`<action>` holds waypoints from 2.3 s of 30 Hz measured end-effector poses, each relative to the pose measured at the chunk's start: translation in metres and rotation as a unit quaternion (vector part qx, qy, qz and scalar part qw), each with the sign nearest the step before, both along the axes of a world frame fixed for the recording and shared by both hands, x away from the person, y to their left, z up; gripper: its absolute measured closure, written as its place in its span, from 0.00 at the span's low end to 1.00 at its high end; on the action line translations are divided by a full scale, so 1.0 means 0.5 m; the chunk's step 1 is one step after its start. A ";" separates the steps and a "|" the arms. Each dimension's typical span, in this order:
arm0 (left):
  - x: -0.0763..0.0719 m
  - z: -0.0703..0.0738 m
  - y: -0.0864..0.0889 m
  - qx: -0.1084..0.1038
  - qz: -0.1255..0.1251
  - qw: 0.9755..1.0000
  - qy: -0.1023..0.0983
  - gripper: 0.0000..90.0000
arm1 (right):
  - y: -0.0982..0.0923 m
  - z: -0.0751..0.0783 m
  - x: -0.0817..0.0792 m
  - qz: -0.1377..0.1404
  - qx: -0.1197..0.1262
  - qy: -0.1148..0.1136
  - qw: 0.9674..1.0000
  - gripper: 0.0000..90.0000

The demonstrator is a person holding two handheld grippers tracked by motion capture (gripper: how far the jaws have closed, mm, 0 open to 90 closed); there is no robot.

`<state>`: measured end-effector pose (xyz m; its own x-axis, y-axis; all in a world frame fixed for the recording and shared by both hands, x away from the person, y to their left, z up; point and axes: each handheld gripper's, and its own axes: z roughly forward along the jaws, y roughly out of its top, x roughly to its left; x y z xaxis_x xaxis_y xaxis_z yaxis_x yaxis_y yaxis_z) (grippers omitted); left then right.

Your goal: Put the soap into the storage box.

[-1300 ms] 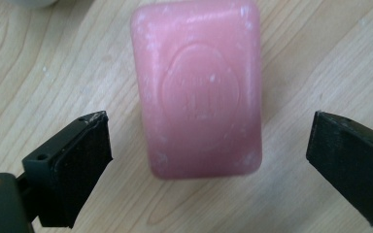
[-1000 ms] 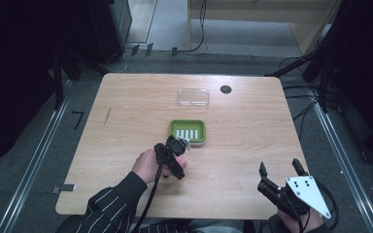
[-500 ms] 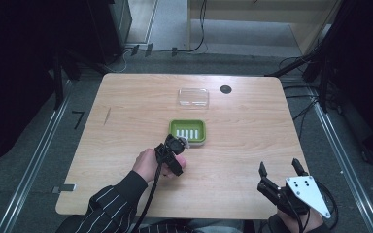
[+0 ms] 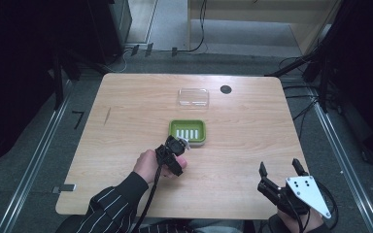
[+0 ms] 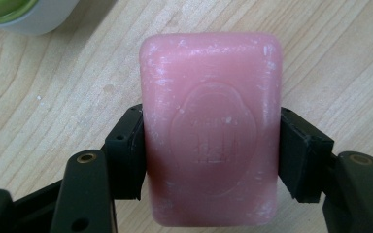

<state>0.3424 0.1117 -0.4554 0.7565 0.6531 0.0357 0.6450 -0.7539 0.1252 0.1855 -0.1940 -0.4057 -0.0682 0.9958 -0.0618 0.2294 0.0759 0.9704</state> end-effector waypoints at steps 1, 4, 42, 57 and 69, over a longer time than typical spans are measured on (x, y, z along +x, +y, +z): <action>-0.001 0.000 0.000 -0.002 0.002 1.000 -0.001 0.42 | 0.000 0.000 0.000 0.000 0.000 0.000 1.000 0.14; -0.002 -0.001 0.000 -0.005 0.004 1.000 -0.004 0.42 | 0.000 0.000 0.000 0.000 0.000 0.000 1.000 0.14; 0.017 0.047 0.012 -0.041 0.005 0.999 -0.029 0.43 | 0.000 0.000 0.000 -0.001 0.000 0.000 1.000 0.14; 0.028 0.056 0.007 -0.039 -0.018 0.999 -0.023 0.43 | -0.001 0.000 0.000 -0.001 0.000 0.000 1.000 0.14; 0.036 0.061 0.000 -0.032 -0.051 0.998 -0.019 0.43 | -0.001 0.000 0.000 -0.001 0.000 0.000 1.000 0.14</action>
<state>0.3606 0.1118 -0.4250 0.8174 0.5754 0.0270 0.5598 -0.8046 0.1981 0.1857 -0.1942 -0.4057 -0.0670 0.9958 -0.0620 0.2288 0.0759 0.9705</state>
